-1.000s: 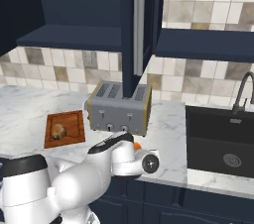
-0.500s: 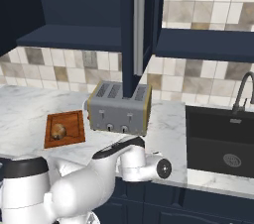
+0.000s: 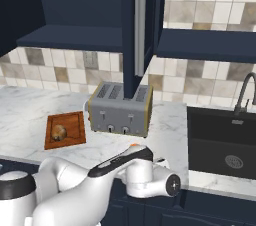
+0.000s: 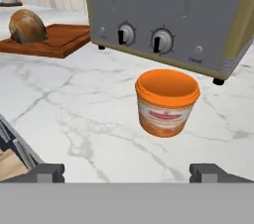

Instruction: Pick the bread, place it on the cutting board, pick the jam, place it on the counter, and close the cabinet.

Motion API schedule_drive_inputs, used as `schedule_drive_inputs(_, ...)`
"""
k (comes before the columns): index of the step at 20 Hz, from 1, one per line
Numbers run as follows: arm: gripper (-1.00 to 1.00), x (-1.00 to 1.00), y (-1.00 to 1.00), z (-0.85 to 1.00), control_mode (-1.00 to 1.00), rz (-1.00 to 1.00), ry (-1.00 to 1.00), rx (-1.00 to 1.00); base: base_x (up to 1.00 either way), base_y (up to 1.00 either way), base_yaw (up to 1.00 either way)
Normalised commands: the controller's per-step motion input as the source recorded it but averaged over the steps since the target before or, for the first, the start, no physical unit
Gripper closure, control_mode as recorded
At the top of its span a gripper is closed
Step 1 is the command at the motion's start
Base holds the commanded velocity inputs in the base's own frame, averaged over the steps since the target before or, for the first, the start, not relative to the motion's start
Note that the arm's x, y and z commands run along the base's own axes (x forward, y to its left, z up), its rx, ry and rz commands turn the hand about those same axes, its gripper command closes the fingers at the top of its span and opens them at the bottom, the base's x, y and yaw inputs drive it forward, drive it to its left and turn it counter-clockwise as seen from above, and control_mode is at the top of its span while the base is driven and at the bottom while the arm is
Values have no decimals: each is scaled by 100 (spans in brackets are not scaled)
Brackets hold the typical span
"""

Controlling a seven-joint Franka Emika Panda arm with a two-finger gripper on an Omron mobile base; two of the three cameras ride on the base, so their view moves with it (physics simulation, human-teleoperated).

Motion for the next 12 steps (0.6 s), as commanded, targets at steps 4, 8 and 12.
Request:
schedule_drive_inputs(4, -100, -14, 0, 38, -100, 0, -5, 2, 0, 0, 0)
schedule_drive_inputs(8, -100, -11, -1, 44, -100, 0, -3, 3, 0, 0, 0)
schedule_drive_inputs(12, -100, -6, -1, 46, -100, 0, 0, 5, 0, 0, 0)
